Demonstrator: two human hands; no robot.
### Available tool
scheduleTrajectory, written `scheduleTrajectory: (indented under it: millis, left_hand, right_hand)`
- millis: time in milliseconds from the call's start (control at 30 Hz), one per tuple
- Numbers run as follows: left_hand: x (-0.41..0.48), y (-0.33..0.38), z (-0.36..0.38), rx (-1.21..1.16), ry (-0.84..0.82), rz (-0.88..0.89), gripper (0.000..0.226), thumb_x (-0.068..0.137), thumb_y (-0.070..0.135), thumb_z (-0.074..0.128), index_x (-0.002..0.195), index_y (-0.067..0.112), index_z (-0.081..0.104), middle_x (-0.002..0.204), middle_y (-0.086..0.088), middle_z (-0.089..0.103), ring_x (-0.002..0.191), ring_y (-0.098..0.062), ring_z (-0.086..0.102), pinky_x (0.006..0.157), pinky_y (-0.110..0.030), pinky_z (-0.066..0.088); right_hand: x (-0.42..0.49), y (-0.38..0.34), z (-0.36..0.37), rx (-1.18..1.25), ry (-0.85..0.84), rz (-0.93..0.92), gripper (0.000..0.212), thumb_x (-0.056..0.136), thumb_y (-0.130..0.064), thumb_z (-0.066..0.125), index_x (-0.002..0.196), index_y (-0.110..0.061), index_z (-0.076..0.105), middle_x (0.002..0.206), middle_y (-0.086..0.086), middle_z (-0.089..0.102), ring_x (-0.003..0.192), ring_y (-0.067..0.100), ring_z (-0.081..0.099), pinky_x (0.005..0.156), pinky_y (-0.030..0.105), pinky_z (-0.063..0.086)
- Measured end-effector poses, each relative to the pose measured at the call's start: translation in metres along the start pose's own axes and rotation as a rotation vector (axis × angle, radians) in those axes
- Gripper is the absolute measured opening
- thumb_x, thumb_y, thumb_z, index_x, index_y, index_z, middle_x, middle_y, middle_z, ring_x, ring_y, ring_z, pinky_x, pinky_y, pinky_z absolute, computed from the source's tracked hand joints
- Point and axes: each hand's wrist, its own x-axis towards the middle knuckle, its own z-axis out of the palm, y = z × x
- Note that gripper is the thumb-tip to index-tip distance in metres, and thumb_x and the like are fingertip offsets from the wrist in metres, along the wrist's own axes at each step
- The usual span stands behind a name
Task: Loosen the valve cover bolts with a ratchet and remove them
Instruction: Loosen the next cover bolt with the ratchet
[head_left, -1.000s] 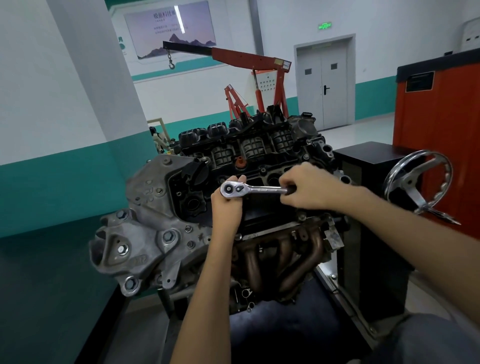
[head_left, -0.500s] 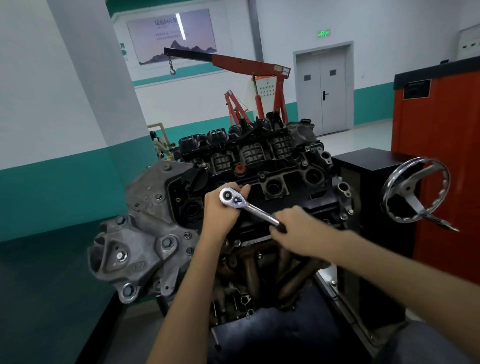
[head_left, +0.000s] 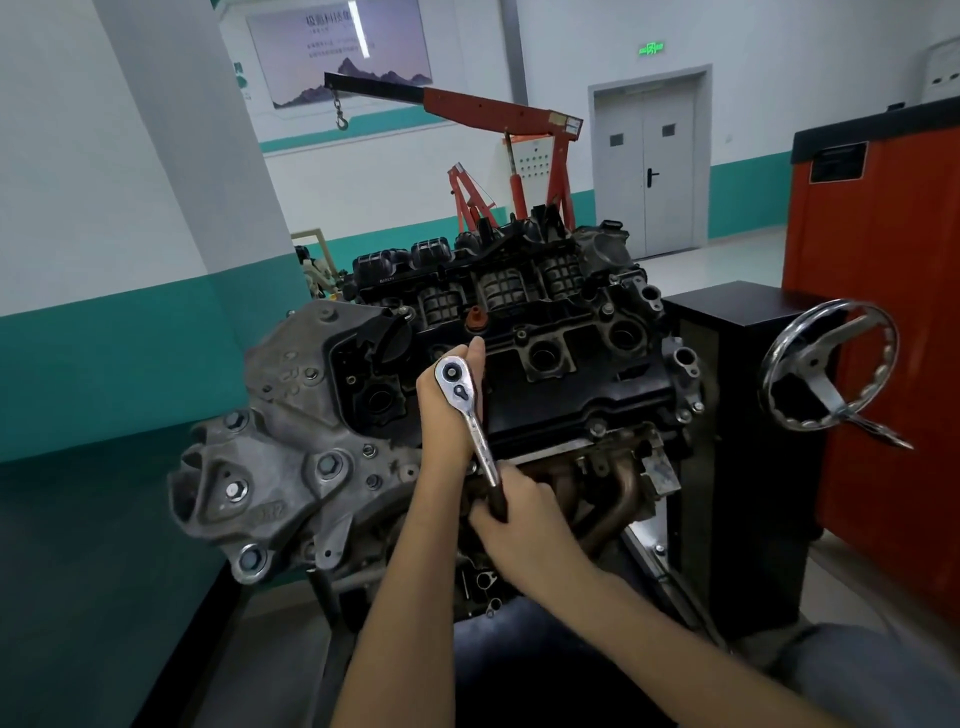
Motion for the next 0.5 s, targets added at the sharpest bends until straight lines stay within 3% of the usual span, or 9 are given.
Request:
scheduleTrajectory:
  millis: [67,167,233,300,400,500]
  left_hand:
    - [0.001,-0.001,-0.004,0.039,-0.015,0.017,0.052,0.099,0.019,0.055,0.059,0.021,0.023,0.048,0.012,0.02,0.043,-0.003,0.023,0.044,-0.014,0.021]
    - [0.005,-0.006,-0.011,0.074,-0.129,0.014,0.054,0.099,0.019,0.056,0.057,0.021,0.023,0.049,0.012,0.022,0.046,-0.004,0.023,0.048,-0.018,0.022]
    - [0.009,-0.007,-0.014,0.105,-0.208,0.015,0.054,0.097,0.016,0.057,0.055,0.02,0.025,0.051,0.011,0.024,0.05,-0.006,0.023,0.052,-0.023,0.023]
    - [0.012,-0.005,-0.014,0.126,-0.257,0.016,0.053,0.096,0.016,0.058,0.054,0.02,0.027,0.052,0.01,0.026,0.054,-0.009,0.024,0.054,-0.027,0.023]
    - [0.01,-0.003,-0.014,0.103,-0.236,0.037,0.054,0.097,0.015,0.058,0.053,0.022,0.028,0.052,0.01,0.027,0.054,-0.009,0.025,0.055,-0.028,0.023]
    - [0.006,-0.004,-0.01,0.013,-0.14,-0.005,0.051,0.098,0.012,0.055,0.056,0.018,0.027,0.051,0.012,0.026,0.05,-0.005,0.023,0.051,-0.02,0.023]
  right_hand:
    - [0.004,0.0,0.008,0.007,0.005,-0.008,0.001,0.087,-0.008,0.054,0.086,-0.008,0.054,0.075,0.011,0.059,0.06,0.02,0.056,0.053,0.021,0.045]
    - [0.017,0.004,-0.033,-0.228,-0.062,-0.104,0.012,0.085,-0.009,0.057,0.075,-0.014,0.054,0.073,0.006,0.059,0.073,0.025,0.056,0.062,0.025,0.042]
    - [0.031,-0.001,-0.078,-0.434,-0.181,-0.153,0.029,0.085,-0.009,0.06,0.065,-0.024,0.045,0.065,-0.004,0.051,0.067,0.02,0.051,0.058,0.023,0.038]
    - [0.053,-0.013,-0.121,-0.62,-0.264,-0.203,0.025,0.088,-0.012,0.06,0.068,-0.024,0.05,0.063,-0.007,0.05,0.056,0.014,0.05,0.056,0.022,0.04]
    - [0.079,-0.03,-0.149,-0.854,-0.247,-0.33,0.013,0.09,-0.018,0.059,0.079,-0.013,0.056,0.064,-0.006,0.05,0.053,0.009,0.049,0.056,0.028,0.044]
    - [0.067,-0.017,-0.129,-0.79,-0.163,-0.309,0.014,0.089,-0.02,0.059,0.078,-0.019,0.052,0.065,-0.005,0.048,0.055,0.013,0.049,0.056,0.029,0.042]
